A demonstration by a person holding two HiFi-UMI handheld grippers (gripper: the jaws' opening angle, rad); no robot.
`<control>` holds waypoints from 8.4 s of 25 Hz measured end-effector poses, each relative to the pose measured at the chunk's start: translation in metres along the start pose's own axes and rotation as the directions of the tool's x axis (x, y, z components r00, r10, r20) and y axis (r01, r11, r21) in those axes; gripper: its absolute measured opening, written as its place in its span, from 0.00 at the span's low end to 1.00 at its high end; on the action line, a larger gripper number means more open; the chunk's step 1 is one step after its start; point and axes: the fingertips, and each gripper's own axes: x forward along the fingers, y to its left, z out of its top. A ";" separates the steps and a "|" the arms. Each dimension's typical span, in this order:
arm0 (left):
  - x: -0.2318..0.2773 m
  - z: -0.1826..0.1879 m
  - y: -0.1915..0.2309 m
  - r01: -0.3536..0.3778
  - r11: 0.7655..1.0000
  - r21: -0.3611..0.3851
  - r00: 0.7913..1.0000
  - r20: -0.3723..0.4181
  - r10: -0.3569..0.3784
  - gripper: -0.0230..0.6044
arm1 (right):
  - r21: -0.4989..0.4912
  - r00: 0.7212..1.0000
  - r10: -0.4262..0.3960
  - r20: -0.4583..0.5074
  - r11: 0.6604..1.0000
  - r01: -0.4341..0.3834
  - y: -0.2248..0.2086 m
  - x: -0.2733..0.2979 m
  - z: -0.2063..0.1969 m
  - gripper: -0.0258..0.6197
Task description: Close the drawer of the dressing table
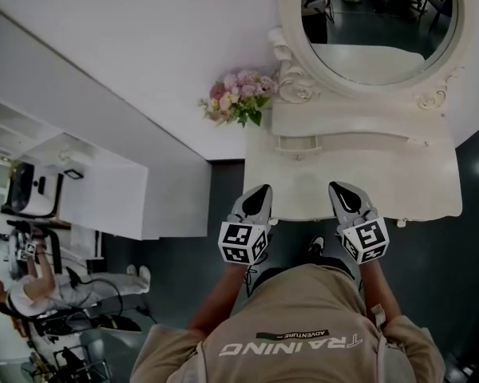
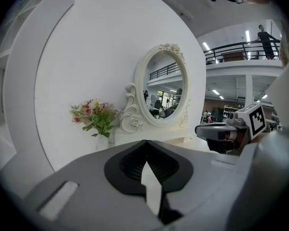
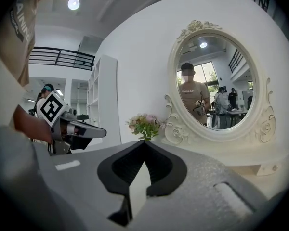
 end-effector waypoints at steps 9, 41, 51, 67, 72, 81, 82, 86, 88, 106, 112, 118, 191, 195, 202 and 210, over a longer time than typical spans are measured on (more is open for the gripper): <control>0.021 -0.006 0.008 -0.038 0.999 -0.021 0.999 -0.028 0.038 0.06 | 0.018 1.000 0.027 -0.016 0.999 -0.026 -0.022 0.018 -0.005 0.04; 0.124 0.017 0.098 0.182 0.981 -0.066 0.981 -0.057 -0.185 0.06 | 0.161 0.965 -0.109 -0.240 0.975 0.150 -0.053 0.155 -0.041 0.04; 0.131 0.000 0.097 0.183 0.981 -0.068 0.975 -0.116 -0.190 0.06 | 0.232 0.923 -0.071 -0.378 0.958 0.169 -0.058 0.171 -0.095 0.04; 0.136 -0.023 0.083 0.109 0.989 -0.104 0.972 -0.198 -0.128 0.06 | 0.409 0.835 0.104 -0.540 0.900 0.152 -0.050 0.179 -0.182 0.04; 0.140 -0.028 0.078 0.097 0.989 -0.115 0.970 -0.210 -0.120 0.06 | 0.459 0.803 0.160 -0.574 0.875 0.154 -0.046 0.183 -0.206 0.04; 0.147 -0.032 0.077 0.080 0.989 -0.126 0.969 -0.224 -0.107 0.06 | 0.461 0.770 0.215 -0.600 0.880 0.114 -0.041 0.196 -0.220 0.04; 0.148 -0.033 0.077 0.080 0.989 -0.128 0.968 -0.227 -0.107 0.06 | 0.451 0.767 0.214 -0.605 0.886 0.110 -0.041 0.196 -0.221 0.04; 0.153 -0.034 0.079 0.080 0.988 -0.129 0.967 -0.231 -0.108 0.06 | 0.416 0.757 0.209 -0.619 0.905 0.090 -0.042 0.200 -0.225 0.04; 0.154 -0.035 0.081 0.077 0.989 -0.130 0.966 -0.236 -0.106 0.06 | 0.419 0.756 0.207 -0.620 0.903 0.097 -0.044 0.201 -0.227 0.04; 0.155 -0.032 0.088 0.083 0.987 -0.138 0.965 -0.237 -0.115 0.06 | 0.457 0.788 0.189 -0.586 0.880 0.129 -0.056 0.208 -0.215 0.04; 0.153 -0.031 0.092 0.082 0.987 -0.136 0.966 -0.231 -0.112 0.06 | 0.456 0.808 0.167 -0.565 0.879 0.138 -0.064 0.217 -0.207 0.04; 0.152 -0.032 0.097 0.078 0.987 -0.137 0.966 -0.233 -0.109 0.06 | 0.451 0.815 0.142 -0.562 0.878 0.158 -0.072 0.227 -0.204 0.04; 0.108 0.172 0.084 0.093 0.994 0.066 0.969 0.223 -0.105 0.06 | -0.122 0.995 0.047 0.089 0.992 -0.036 -0.064 0.123 0.154 0.04; 0.108 0.186 0.082 0.087 0.993 0.077 0.962 0.252 -0.104 0.06 | -0.135 0.991 0.036 0.129 0.991 -0.018 -0.067 0.119 0.169 0.04; 0.112 0.200 0.083 0.060 0.994 0.093 0.955 0.285 -0.084 0.06 | -0.124 0.986 0.007 0.169 0.992 0.015 -0.082 0.119 0.183 0.04; 0.115 0.191 0.088 0.022 0.995 0.102 0.964 0.262 -0.048 0.06 | -0.073 0.985 0.008 0.170 0.997 0.005 -0.089 0.127 0.175 0.04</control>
